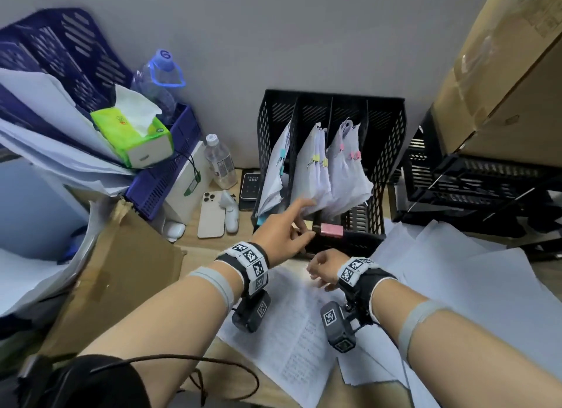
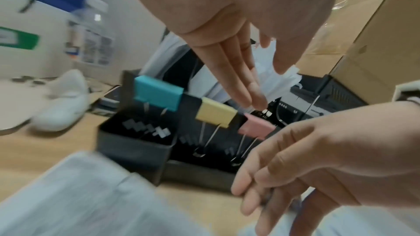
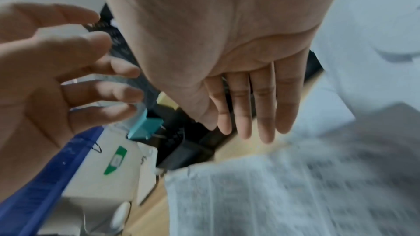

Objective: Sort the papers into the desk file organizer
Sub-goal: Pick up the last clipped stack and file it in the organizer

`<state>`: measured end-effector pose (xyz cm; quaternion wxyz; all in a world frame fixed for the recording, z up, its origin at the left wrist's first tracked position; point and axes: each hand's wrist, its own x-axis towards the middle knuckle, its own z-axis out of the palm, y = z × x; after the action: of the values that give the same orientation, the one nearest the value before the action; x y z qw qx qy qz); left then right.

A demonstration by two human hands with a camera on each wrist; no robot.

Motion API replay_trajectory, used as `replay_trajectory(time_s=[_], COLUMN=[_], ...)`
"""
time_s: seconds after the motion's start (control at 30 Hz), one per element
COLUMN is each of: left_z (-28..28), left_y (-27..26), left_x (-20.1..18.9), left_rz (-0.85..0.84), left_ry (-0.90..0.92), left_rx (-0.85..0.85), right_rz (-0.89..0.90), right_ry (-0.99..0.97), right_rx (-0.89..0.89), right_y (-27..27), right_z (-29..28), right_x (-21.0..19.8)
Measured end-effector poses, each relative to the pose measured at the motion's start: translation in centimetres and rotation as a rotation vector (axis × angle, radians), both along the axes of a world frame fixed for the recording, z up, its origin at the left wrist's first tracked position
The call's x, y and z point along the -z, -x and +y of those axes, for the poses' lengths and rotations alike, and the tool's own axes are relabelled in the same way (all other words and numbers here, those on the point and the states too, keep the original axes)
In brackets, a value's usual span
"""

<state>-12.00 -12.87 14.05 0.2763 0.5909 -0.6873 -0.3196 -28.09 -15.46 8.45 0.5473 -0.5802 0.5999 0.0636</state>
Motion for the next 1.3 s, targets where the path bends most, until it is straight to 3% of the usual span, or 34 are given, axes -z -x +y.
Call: replay_trajectory(time_s=[0.1, 0.27, 0.4, 0.7, 0.87, 0.97, 1.17, 1.3], left_z=[2.9, 9.7, 14.2, 14.0, 11.5, 10.4, 9.2, 8.6], left_y=[-3.1, -9.3, -11.0, -9.9, -9.6, -9.4, -8.9, -8.5], left_x=[3.5, 9.8, 12.3, 12.2, 9.6, 8.1, 6.8, 5.1], left_rz=[-0.010, -0.445, -0.386, 0.136, 0.316, 0.436, 0.365, 0.508], left_ry=[-0.158, -0.619, -0.842, -0.610, -0.479, -0.521, -0.502, -0.549], left_rx=[-0.131, -0.562, -0.720, -0.741, -0.711, -0.719, -0.618, -0.546], right_rz=[0.145, 0.321, 0.329, 0.216, 0.134, 0.048, -0.020, -0.105], right_ry=[0.105, 0.268, 0.275, 0.170, 0.244, 0.312, 0.409, 0.454], right_rx=[-0.161, -0.297, -0.238, -0.171, -0.016, 0.087, 0.203, 0.300], right_y=[-1.2, -2.5, -3.1, -2.6, -1.1, -0.1, 1.2, 1.6], right_z=[1.8, 4.3, 5.5, 7.4, 6.9, 6.5, 6.0, 5.5], right_x=[2.9, 5.7, 6.8, 6.8, 4.9, 3.3, 0.8, -1.0])
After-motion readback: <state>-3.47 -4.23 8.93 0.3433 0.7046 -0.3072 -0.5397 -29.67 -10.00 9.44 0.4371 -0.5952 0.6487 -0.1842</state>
